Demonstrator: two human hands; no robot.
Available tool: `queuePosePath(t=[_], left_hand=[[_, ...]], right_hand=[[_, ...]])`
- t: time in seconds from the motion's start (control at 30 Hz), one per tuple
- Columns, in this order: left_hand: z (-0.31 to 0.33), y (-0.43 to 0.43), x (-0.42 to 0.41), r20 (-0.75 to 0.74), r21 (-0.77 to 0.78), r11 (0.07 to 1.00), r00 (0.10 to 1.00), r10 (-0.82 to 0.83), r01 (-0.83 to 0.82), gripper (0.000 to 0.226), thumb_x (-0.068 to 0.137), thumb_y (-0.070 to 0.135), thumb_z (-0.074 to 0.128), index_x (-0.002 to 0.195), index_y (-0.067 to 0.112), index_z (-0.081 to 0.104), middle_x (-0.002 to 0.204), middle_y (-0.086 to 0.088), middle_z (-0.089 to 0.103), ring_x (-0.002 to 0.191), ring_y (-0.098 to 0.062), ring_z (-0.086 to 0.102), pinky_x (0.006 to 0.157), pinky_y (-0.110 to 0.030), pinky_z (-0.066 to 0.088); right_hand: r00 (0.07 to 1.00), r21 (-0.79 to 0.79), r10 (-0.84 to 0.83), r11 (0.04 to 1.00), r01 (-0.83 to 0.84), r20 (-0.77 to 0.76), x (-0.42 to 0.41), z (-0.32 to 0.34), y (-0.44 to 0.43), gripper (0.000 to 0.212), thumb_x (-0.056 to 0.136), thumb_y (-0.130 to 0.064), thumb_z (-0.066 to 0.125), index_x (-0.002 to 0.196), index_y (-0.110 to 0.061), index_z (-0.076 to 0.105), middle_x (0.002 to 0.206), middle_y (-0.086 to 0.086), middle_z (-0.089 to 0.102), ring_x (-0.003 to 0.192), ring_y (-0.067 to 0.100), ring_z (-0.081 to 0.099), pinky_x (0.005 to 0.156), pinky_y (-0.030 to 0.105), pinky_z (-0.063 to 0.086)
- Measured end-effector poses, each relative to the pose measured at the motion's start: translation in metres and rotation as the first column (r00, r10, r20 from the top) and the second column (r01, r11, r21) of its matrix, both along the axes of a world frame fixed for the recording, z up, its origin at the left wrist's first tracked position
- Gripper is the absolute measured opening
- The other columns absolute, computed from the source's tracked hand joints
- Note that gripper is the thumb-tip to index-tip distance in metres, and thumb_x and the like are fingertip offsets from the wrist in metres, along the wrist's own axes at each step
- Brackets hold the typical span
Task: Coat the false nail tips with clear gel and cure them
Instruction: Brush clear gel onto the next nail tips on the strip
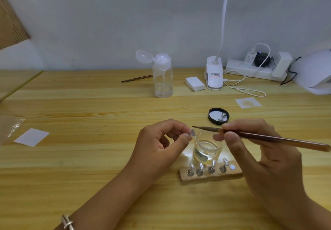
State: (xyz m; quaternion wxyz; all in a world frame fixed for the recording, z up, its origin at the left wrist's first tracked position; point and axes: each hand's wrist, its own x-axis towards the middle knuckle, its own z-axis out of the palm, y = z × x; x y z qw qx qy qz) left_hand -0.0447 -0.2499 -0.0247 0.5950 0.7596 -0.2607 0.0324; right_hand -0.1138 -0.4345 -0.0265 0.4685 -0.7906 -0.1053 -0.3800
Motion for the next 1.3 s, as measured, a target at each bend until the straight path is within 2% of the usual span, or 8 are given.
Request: queuePosePath(t=[0.27,0.5,0.67,0.77,0.97,1.03,1.17,1.3], left_hand=[[0.0001,0.0009,-0.0004,-0.01,0.007,1.0,1.0,0.012,-0.012,0.015,0.083,0.014,0.07,0.08,0.029,0.073,0.08,0.012,0.072,0.071,-0.001,0.06,0.06,-0.021,0.045],[-0.0007,-0.0002,-0.0001,-0.023,-0.001,1.0,1.0,0.007,-0.007,0.014,0.083,0.019,0.069,0.08,0.032,0.072,0.082,0.006,0.074,0.072,-0.004,0.062,0.061,-0.024,0.046],[-0.0007,0.0009,0.0001,-0.015,0.009,1.0,1.0,0.002,-0.002,0.022,0.086,0.011,0.071,0.08,0.033,0.071,0.08,0.01,0.074,0.071,0.001,0.062,0.06,-0.018,0.045],[0.0003,-0.0002,-0.0005,-0.026,0.001,1.0,1.0,0.008,-0.008,0.016,0.083,0.018,0.068,0.08,0.033,0.071,0.076,0.015,0.072,0.068,0.003,0.061,0.059,-0.016,0.044],[-0.0001,0.0,-0.0009,-0.035,0.009,1.0,0.999,-0.003,0.004,0.018,0.087,0.011,0.069,0.083,0.028,0.071,0.082,0.008,0.076,0.071,-0.002,0.064,0.062,-0.032,0.048],[0.0,-0.0001,-0.0014,-0.031,0.022,1.0,1.0,0.002,-0.002,0.02,0.088,0.006,0.069,0.083,0.026,0.071,0.081,0.009,0.076,0.071,-0.002,0.065,0.063,-0.033,0.048],[0.0006,-0.001,-0.0017,-0.037,0.02,1.0,0.999,0.019,-0.019,0.018,0.088,0.006,0.07,0.083,0.024,0.072,0.081,0.008,0.076,0.072,-0.006,0.066,0.065,-0.038,0.049],[0.0008,-0.0007,-0.0016,-0.038,0.017,1.0,0.999,0.022,-0.022,0.019,0.088,0.007,0.07,0.082,0.026,0.071,0.078,0.01,0.074,0.07,-0.002,0.063,0.063,-0.036,0.048]], right_hand=[[0.999,0.006,0.031,0.999,-0.031,0.011,-0.0024,-0.0007,-0.003,0.007,0.086,-0.025,0.06,0.085,-0.021,0.065,0.078,-0.006,0.067,0.086,0.022,0.065,0.076,0.05,0.048],[0.999,0.032,0.001,0.999,0.0,-0.035,0.0003,0.0001,0.0008,0.012,0.09,-0.034,0.061,0.098,-0.027,0.067,0.087,-0.014,0.073,0.094,0.024,0.068,0.083,0.055,0.049],[0.998,0.013,0.043,0.999,-0.043,-0.038,-0.0011,-0.0017,-0.0011,0.005,0.09,-0.032,0.061,0.092,-0.03,0.065,0.081,-0.011,0.071,0.091,0.024,0.066,0.081,0.047,0.047],[0.997,0.032,0.076,0.997,-0.075,-0.017,-0.0021,-0.0014,-0.0026,0.004,0.09,-0.029,0.06,0.09,-0.03,0.064,0.077,-0.011,0.07,0.088,0.025,0.064,0.078,0.049,0.047],[1.0,0.042,0.019,0.999,-0.019,-0.004,-0.0018,0.0005,-0.0006,0.005,0.091,-0.032,0.06,0.092,-0.033,0.065,0.08,-0.013,0.071,0.092,0.027,0.066,0.082,0.052,0.048],[0.999,0.033,-0.006,0.999,0.007,-0.032,-0.0004,0.0003,0.0002,0.009,0.09,-0.036,0.06,0.094,-0.029,0.066,0.082,-0.015,0.072,0.094,0.024,0.067,0.084,0.053,0.048],[0.999,0.001,0.005,1.0,-0.005,-0.049,-0.0006,0.0003,0.0006,0.008,0.09,-0.035,0.06,0.092,-0.029,0.065,0.08,-0.013,0.072,0.093,0.023,0.065,0.084,0.041,0.046],[0.998,-0.008,0.056,0.998,-0.056,-0.03,-0.0018,0.0003,-0.0012,0.011,0.09,-0.03,0.058,0.088,-0.021,0.064,0.075,-0.012,0.07,0.088,0.023,0.064,0.079,0.045,0.045]])
